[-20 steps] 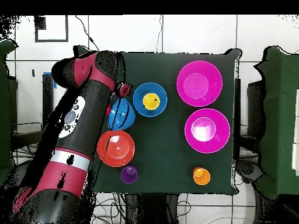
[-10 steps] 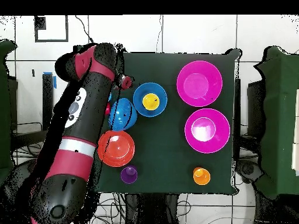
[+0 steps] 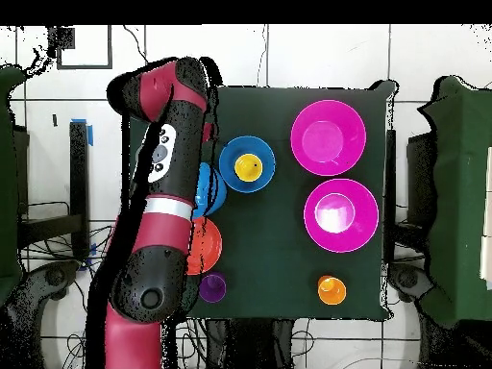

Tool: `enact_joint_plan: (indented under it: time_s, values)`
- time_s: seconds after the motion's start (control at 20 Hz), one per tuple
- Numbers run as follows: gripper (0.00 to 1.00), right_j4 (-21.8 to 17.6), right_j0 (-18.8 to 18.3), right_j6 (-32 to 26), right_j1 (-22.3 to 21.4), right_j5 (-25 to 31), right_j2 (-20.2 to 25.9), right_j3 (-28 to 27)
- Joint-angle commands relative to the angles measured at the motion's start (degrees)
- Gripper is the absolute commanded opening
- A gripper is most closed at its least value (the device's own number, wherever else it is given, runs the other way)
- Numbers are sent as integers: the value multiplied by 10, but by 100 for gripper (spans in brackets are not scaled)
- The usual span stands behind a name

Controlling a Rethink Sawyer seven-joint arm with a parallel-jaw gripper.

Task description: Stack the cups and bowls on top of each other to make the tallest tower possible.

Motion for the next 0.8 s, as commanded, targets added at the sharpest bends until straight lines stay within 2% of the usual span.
enact_joint_plan:
  time_s: [0.05, 0.2, 0.45, 0.65, 0.8]
  values:
    - [100, 119, -27, 123, 32, 76, -82, -93]
    - [100, 159, -32, 131, 31, 92, -123, -91]
    - [100, 214, -43, 121, 37, 70, -179, -92]
    - [100, 261, -46, 121, 37, 82, -224, -88]
    - [100, 296, -34, 159, 44, 117, -225, -69]
